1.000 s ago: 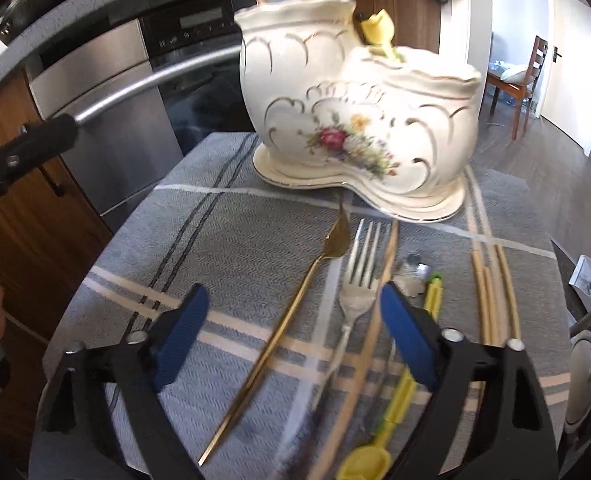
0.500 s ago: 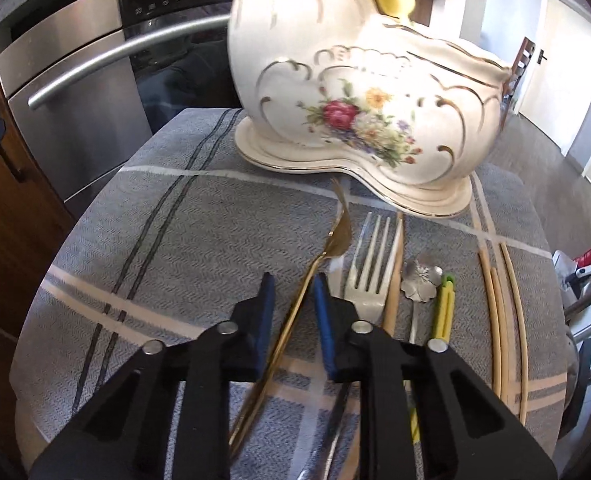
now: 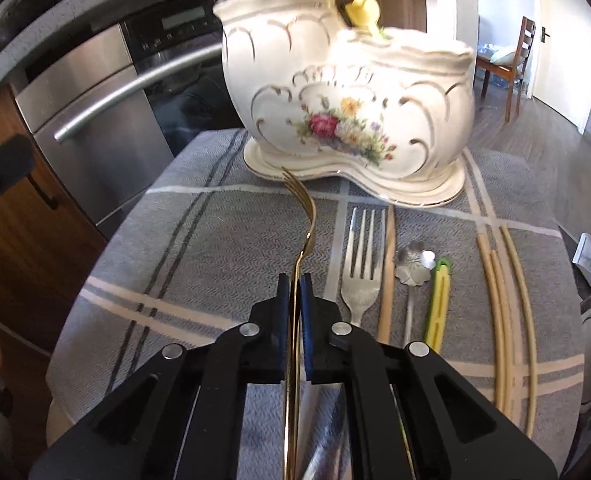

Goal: Organize utensils
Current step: 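Grasp the gold fork by its handle with the right tool, then lift the gold fork with the right tool while the left tool grasps another wooden chopstick, then carry the gold fork to the shorter pot with the right tool while the left tool carries the chopstick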

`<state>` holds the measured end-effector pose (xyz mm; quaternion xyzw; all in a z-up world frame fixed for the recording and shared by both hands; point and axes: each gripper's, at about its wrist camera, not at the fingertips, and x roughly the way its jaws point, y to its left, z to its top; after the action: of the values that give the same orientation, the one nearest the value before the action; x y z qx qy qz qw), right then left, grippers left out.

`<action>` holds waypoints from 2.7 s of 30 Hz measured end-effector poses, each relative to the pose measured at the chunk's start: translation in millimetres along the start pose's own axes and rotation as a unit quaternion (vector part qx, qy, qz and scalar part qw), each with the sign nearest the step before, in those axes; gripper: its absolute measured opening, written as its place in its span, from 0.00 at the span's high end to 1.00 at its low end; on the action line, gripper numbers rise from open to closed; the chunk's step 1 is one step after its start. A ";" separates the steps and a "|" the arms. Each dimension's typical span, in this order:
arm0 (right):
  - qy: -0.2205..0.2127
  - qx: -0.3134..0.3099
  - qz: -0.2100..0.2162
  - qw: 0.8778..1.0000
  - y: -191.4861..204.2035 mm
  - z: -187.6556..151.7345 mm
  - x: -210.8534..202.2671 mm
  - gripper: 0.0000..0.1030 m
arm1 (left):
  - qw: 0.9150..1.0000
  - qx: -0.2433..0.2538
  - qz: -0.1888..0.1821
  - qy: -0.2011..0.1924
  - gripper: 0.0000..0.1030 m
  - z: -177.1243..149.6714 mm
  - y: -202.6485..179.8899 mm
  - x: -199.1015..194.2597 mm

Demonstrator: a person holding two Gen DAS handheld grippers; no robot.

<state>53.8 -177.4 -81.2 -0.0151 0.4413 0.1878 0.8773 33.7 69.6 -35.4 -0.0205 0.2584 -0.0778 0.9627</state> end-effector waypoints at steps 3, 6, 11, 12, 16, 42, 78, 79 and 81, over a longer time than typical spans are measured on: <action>-0.009 0.008 0.010 1.000 -4.8 -1.2 -11.2 0.95 | 1.000 0.005 -0.003 0.005 0.09 -0.2 -6.3 1.5; -0.028 0.010 0.015 0.999 -9.5 -1.9 -24.2 0.95 | 1.000 0.009 -0.008 0.008 0.09 -1.3 -13.0 2.9; -0.048 0.011 0.011 0.999 -23.1 -4.0 -43.9 0.95 | 0.999 0.021 -0.018 0.020 0.09 -6.0 -28.0 7.6; -0.046 0.018 0.013 0.999 -28.1 -3.8 -45.9 0.95 | 0.999 0.024 -0.019 0.022 0.09 -7.1 -31.6 8.6; -0.052 0.031 0.003 0.998 -47.8 -5.5 -55.8 0.95 | 0.998 0.026 -0.040 0.040 0.09 -10.3 -45.1 15.0; -0.121 0.060 0.030 0.990 -117.3 -27.8 -106.3 0.95 | 0.970 0.054 -0.034 0.234 0.95 -49.1 -182.3 114.5; -0.200 0.012 0.039 0.979 -81.4 -12.3 -146.6 0.95 | 0.987 0.040 -0.108 0.112 0.94 -21.7 -133.3 37.6; -0.202 0.011 0.038 0.979 -80.5 -10.9 -147.8 0.95 | 0.987 0.040 -0.112 0.105 0.94 -20.5 -134.1 33.9; -0.207 0.007 0.035 0.978 -77.9 -6.0 -149.8 0.95 | 0.989 0.035 -0.120 0.082 0.94 -17.0 -128.9 23.0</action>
<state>-5.0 -298.2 21.2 0.0454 0.2520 0.2145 0.9426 26.9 -61.2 -51.3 -0.0114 0.3295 -0.2031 0.9220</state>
